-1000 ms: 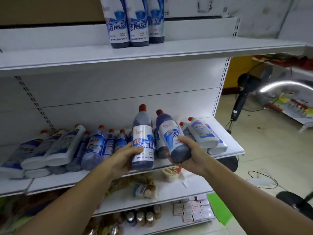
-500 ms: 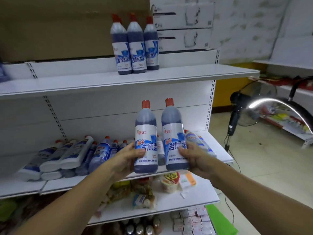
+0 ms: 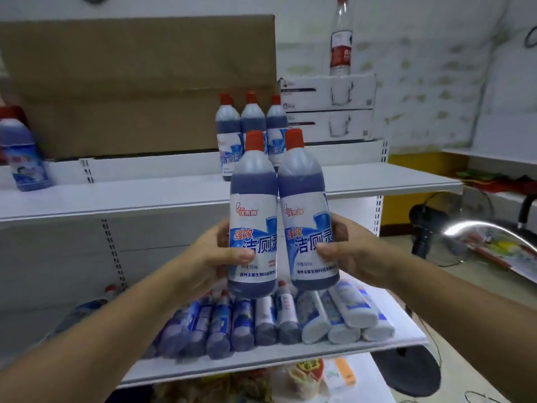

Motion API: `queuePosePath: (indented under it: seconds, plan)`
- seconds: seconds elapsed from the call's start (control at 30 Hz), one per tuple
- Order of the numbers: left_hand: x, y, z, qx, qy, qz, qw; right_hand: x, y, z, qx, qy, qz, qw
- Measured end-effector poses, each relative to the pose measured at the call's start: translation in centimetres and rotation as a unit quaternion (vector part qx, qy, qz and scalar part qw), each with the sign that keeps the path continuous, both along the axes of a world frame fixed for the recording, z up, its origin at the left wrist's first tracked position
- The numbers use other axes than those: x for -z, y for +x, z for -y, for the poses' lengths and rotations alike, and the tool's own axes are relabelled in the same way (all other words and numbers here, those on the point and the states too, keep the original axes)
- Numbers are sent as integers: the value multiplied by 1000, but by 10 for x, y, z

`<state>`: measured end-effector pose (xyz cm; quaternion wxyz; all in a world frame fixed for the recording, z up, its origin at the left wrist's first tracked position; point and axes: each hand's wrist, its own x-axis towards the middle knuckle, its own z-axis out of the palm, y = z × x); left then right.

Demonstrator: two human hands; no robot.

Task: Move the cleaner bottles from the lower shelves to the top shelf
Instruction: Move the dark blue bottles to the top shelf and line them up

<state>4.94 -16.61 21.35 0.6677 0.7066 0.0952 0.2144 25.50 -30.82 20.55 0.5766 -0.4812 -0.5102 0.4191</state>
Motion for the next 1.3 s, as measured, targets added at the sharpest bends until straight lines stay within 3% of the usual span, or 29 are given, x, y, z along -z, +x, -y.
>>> queuePosePath:
  seconds: [0.3, 0.5, 0.73, 0.93, 1.1, 1.3]
  plan:
    - [-85, 24, -66, -34, 105, 6, 994, -90, 26, -68, 20, 17, 120, 992]
    - [-113, 48, -125, -21, 107, 2, 994, -118, 51, -128, 22, 7, 140, 990]
    - [-110, 66, -193, -14, 101, 31, 994, -124, 91, -190, 74, 65, 125, 987]
    - [-101, 95, -219, -76, 105, 27, 991, -130, 128, -212, 117, 72, 119, 983]
    - [-88, 107, -225, -120, 127, 14, 984, -114, 149, -225, 194, 46, 102, 975]
    - [-82, 106, -226, -143, 161, -3, 976, -97, 162, -233, 214, 4, 106, 971]
